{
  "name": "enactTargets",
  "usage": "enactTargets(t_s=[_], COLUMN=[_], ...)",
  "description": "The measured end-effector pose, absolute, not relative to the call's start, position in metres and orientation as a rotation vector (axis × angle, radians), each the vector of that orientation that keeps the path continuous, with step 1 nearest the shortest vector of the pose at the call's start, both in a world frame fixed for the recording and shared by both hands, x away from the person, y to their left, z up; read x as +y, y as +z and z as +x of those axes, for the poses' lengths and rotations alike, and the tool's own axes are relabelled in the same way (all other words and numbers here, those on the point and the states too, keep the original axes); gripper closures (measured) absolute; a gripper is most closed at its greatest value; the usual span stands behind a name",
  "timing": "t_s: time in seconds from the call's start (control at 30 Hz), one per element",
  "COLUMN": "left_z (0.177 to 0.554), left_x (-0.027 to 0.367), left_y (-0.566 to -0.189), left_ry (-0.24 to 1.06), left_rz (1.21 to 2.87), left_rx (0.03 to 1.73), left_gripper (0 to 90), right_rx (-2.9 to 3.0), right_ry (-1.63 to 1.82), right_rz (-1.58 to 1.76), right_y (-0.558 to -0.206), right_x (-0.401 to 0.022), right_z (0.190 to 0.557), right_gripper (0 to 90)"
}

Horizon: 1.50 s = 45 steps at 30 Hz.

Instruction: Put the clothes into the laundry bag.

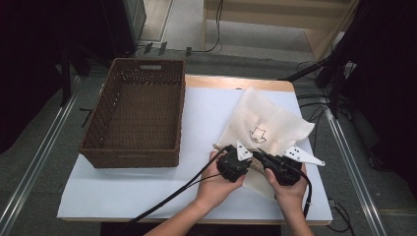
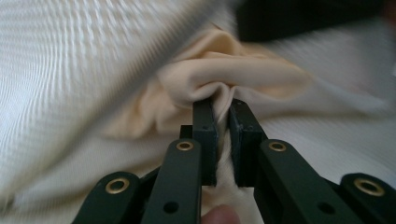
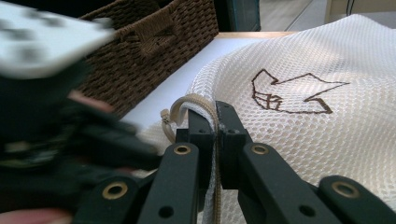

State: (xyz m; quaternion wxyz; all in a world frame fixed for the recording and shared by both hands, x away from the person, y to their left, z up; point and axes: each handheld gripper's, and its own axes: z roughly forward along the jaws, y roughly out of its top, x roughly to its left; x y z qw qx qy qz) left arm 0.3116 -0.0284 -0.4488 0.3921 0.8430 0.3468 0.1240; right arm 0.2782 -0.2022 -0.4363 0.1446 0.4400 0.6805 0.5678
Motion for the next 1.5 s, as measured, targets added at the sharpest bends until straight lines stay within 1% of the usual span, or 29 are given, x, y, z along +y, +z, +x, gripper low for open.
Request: enactTargets(t_s=[0.03,0.13,0.17,0.2,0.23,0.27,0.3,0.33,0.37,0.4,0.47,0.53,0.6,0.73,0.93,1.03,1.07,1.1,1.13,1.17,1.2,1.23,1.27,1.33,1.4,1.5], left_z=[0.317,0.333,0.334,0.336,0.336,0.338,0.340,0.341,0.340,0.338,0.329,0.315,0.306,0.285,0.270,0.264,0.263,0.260,0.257,0.256,0.258,0.259,0.260,0.268,0.283,0.313], left_x=[-0.030,-0.032,-0.032,-0.032,-0.032,-0.031,-0.030,-0.028,-0.026,-0.022,-0.015,0.000,0.011,0.033,0.053,0.050,0.047,0.045,0.044,0.043,0.044,0.043,0.041,0.033,0.022,0.007], left_y=[-0.451,-0.456,-0.457,-0.459,-0.461,-0.464,-0.466,-0.467,-0.467,-0.465,-0.461,-0.456,-0.454,-0.456,-0.457,-0.463,-0.468,-0.470,-0.469,-0.467,-0.463,-0.461,-0.457,-0.447,-0.439,-0.438], left_ry=[0.318,0.348,0.379,0.469,0.516,0.518,0.479,0.417,0.358,0.328,0.333,0.295,0.240,0.165,0.149,0.134,0.156,0.210,0.265,0.249,0.171,0.138,0.136,0.110,0.079,0.048], left_rz=[2.129,2.018,1.993,1.967,1.956,1.961,1.976,2.007,2.038,2.070,2.097,2.084,2.087,2.152,2.181,2.250,2.296,2.319,2.330,2.329,2.323,2.300,2.274,2.202,2.105,1.958], left_rx=[0.903,0.988,0.997,1.004,1.011,1.015,1.018,1.009,0.988,0.958,0.913,0.892,0.887,0.833,0.829,0.801,0.784,0.772,0.766,0.771,0.783,0.786,0.777,0.782,0.794,0.897], left_gripper=[82.7,82.1,81.9,81.8,81.1,79.0,74.6,66.8,61.3,55.3,43.6,40.5,35.2,28.6,28.6,25.1,23.8,25.5,31.6,40.5,57.2,67.7,71.9,74.9,75.2,75.0], right_rx=[1.963,1.972,1.971,1.970,1.972,1.966,1.967,1.965,1.965,1.961,1.952,1.937,1.929,1.926,1.929,1.933,1.934,1.935,1.936,1.936,1.935,1.936,1.936,1.933,1.939,1.934], right_ry=[1.641,1.634,1.633,1.631,1.628,1.623,1.617,1.607,1.597,1.592,1.596,1.597,1.604,1.600,1.597,1.595,1.595,1.594,1.593,1.593,1.593,1.590,1.591,1.599,1.601,1.608], right_rz=[1.277,1.284,1.283,1.281,1.282,1.285,1.289,1.294,1.295,1.305,1.322,1.332,1.341,1.348,1.343,1.344,1.346,1.343,1.343,1.346,1.346,1.346,1.346,1.335,1.319,1.301], right_y=[-0.437,-0.438,-0.439,-0.439,-0.440,-0.440,-0.440,-0.441,-0.442,-0.444,-0.446,-0.447,-0.446,-0.446,-0.446,-0.446,-0.446,-0.446,-0.446,-0.446,-0.446,-0.446,-0.446,-0.445,-0.442,-0.438], right_x=[-0.202,-0.200,-0.200,-0.201,-0.202,-0.202,-0.203,-0.205,-0.206,-0.207,-0.211,-0.214,-0.216,-0.217,-0.216,-0.215,-0.215,-0.215,-0.215,-0.215,-0.215,-0.215,-0.214,-0.212,-0.209,-0.206], right_z=[0.278,0.278,0.278,0.278,0.278,0.279,0.279,0.279,0.279,0.279,0.281,0.283,0.283,0.284,0.284,0.283,0.283,0.283,0.283,0.283,0.283,0.283,0.283,0.282,0.281,0.280], right_gripper=[88.4,88.4,88.4,88.4,88.4,88.4,88.4,88.4,88.4,88.4,88.4,88.5,88.4,88.4,88.4,88.4,88.4,88.4,88.4,88.4,88.4,88.4,88.4,88.4,88.4,88.4])
